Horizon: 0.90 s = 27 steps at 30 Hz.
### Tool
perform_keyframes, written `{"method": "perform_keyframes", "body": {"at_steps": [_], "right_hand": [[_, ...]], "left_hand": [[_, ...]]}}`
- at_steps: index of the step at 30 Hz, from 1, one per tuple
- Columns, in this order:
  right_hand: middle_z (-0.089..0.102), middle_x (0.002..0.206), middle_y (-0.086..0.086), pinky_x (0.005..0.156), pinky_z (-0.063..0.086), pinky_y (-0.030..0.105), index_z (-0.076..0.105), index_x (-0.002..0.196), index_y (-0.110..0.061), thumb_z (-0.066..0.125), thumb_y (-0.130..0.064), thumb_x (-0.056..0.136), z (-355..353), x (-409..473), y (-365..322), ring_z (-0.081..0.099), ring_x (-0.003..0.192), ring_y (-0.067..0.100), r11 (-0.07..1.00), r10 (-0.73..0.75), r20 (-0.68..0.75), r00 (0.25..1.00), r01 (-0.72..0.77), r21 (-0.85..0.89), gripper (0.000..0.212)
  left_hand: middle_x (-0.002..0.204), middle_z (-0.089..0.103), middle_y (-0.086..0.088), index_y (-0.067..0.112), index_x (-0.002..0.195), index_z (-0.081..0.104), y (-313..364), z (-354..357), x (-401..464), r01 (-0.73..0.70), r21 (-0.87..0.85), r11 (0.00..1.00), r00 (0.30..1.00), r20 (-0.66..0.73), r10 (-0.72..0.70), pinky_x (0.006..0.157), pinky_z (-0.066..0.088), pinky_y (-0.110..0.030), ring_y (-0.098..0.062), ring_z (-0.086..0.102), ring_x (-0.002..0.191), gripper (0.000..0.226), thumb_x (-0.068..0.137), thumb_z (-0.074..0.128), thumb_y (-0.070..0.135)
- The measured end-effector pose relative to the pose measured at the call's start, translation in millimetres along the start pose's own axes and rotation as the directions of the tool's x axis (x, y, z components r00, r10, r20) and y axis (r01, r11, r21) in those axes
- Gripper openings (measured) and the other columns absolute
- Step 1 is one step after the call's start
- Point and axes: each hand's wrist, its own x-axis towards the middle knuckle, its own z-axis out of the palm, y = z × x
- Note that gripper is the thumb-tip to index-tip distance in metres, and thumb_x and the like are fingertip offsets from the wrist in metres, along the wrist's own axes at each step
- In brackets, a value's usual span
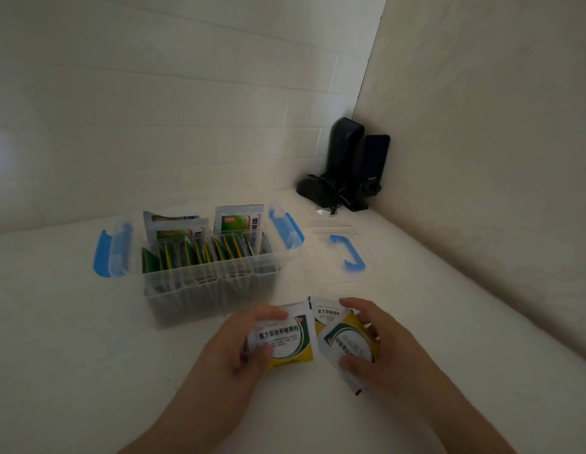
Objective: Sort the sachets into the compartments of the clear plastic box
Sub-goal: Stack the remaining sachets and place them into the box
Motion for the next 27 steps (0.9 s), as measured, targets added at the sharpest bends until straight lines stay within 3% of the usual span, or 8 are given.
{"method": "perform_keyframes", "body": {"at_steps": [3,6,10,13,16,20,24,27], "right_hand": [[0.069,0.085,-0.009,0.058,0.049,0.013,0.052,0.097,-0.038,0.066,-0.007,0.08,-5,-1,-7,0.067,0.074,0.0,0.947,0.031,0.004,1.0,-0.03,0.32,0.038],[0.07,0.064,0.002,0.049,0.045,0.013,0.054,0.082,-0.01,0.062,0.003,0.081,-9,-4,-14,0.064,0.058,0.01,0.735,0.051,-0.005,0.999,-0.034,0.677,0.015],[0.067,0.07,0.013,0.048,0.039,0.02,0.046,0.074,-0.012,0.074,-0.012,0.057,-6,-7,-15,0.055,0.059,0.018,0.529,0.022,0.063,0.998,-0.065,0.846,0.032],[0.07,0.072,0.011,0.045,0.046,0.023,0.042,0.08,-0.008,0.074,-0.008,0.054,7,-6,-16,0.065,0.062,0.021,0.509,0.011,0.037,0.999,-0.038,0.86,0.041],[0.072,0.074,0.009,0.044,0.053,0.025,0.039,0.082,-0.004,0.068,-0.001,0.06,24,-4,-19,0.069,0.064,0.021,0.557,0.008,-0.01,1.0,0.004,0.831,0.036],[0.071,0.081,0.009,0.055,0.056,0.027,0.042,0.084,-0.008,0.069,-0.01,0.063,35,-3,-21,0.069,0.072,0.019,0.646,0.021,0.045,0.999,-0.048,0.762,0.034],[0.064,0.085,-0.009,0.068,0.045,0.011,0.05,0.079,-0.03,0.077,-0.023,0.069,27,-1,-15,0.06,0.074,-0.001,0.959,0.003,-0.03,1.0,0.005,0.283,0.029],[0.044,0.102,-0.032,0.082,0.033,0.003,0.048,0.094,-0.041,0.074,-0.03,0.071,15,4,-5,0.046,0.096,-0.007,0.988,-0.146,-0.166,0.975,0.135,-0.075,0.036]], "left_hand": [[0.11,0.064,0.006,0.045,0.089,0.059,-2,0,1,-0.002,0.019,1.0,1.0,-0.026,0.003,0.07,0.048,-0.01,-0.014,0.064,0.101,0.044,0.084,0.056,0.002],[0.109,0.063,0.009,0.046,0.094,0.057,-3,0,3,0.013,0.03,0.999,0.998,-0.059,-0.011,0.069,0.049,-0.01,-0.012,0.064,0.098,0.043,0.083,0.058,0.005],[0.108,0.062,0.013,0.046,0.094,0.059,4,1,2,0.011,0.026,1.0,0.997,-0.07,-0.009,0.073,0.05,-0.011,-0.006,0.063,0.098,0.035,0.084,0.059,0.013],[0.093,0.067,0.01,0.039,0.082,0.069,19,5,1,-0.043,-0.121,0.992,0.998,-0.056,0.036,0.063,0.047,-0.006,0.005,0.064,0.084,0.019,0.082,0.06,0.022],[0.097,0.066,0.013,0.048,0.088,0.066,20,7,0,-0.02,-0.181,0.983,1.0,0.017,0.024,0.066,0.052,-0.013,-0.005,0.068,0.086,0.025,0.063,0.07,0.044],[0.095,0.067,0.012,0.051,0.089,0.058,8,5,1,0.009,-0.014,1.0,0.996,-0.093,-0.01,0.074,0.058,-0.027,-0.01,0.068,0.086,0.034,0.061,0.067,0.037],[0.095,0.065,0.015,0.053,0.091,0.049,11,0,2,-0.005,0.061,0.998,0.989,-0.145,0.014,0.071,0.054,-0.016,0.003,0.062,0.088,0.036,0.074,0.062,0.024],[0.092,0.06,0.02,0.052,0.088,0.045,14,-2,2,0.014,0.079,0.997,0.986,-0.167,-0.001,0.059,0.047,-0.007,0.01,0.057,0.084,0.049,0.083,0.057,0.005]]}}
